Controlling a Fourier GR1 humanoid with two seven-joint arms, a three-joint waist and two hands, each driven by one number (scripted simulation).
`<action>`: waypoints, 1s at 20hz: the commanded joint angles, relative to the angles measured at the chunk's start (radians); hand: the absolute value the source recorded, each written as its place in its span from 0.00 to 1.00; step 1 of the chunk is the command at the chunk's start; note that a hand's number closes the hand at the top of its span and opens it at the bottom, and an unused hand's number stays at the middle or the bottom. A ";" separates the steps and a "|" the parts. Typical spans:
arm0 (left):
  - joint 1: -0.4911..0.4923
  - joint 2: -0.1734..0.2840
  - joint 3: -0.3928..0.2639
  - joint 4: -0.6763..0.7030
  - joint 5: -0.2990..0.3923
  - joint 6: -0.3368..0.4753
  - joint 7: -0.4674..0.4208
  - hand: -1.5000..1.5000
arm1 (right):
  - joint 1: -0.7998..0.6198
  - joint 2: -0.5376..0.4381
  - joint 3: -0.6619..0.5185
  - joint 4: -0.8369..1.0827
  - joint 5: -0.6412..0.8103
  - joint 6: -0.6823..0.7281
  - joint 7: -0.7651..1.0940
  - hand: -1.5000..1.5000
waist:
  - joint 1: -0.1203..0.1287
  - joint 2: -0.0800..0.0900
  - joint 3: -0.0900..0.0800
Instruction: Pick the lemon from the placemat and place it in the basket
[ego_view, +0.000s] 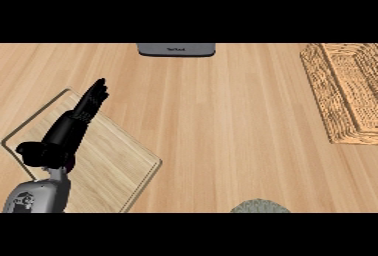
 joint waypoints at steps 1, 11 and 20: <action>-0.010 -0.003 0.016 0.013 0.006 0.009 0.001 0.50 | -0.015 0.014 -0.007 0.165 0.046 -0.085 -0.198 1.00 | 0.002 0.002 0.000; -0.071 -0.006 0.002 0.048 0.003 -0.004 0.002 0.50 | -0.143 -0.015 -0.104 0.478 0.017 -0.173 -0.382 0.00 | 0.016 0.010 0.002; -0.004 0.007 -0.002 0.010 -0.008 -0.015 -0.015 0.50 | -0.277 -0.075 -0.109 0.540 0.011 -0.109 -0.381 0.00 | 0.017 0.005 0.001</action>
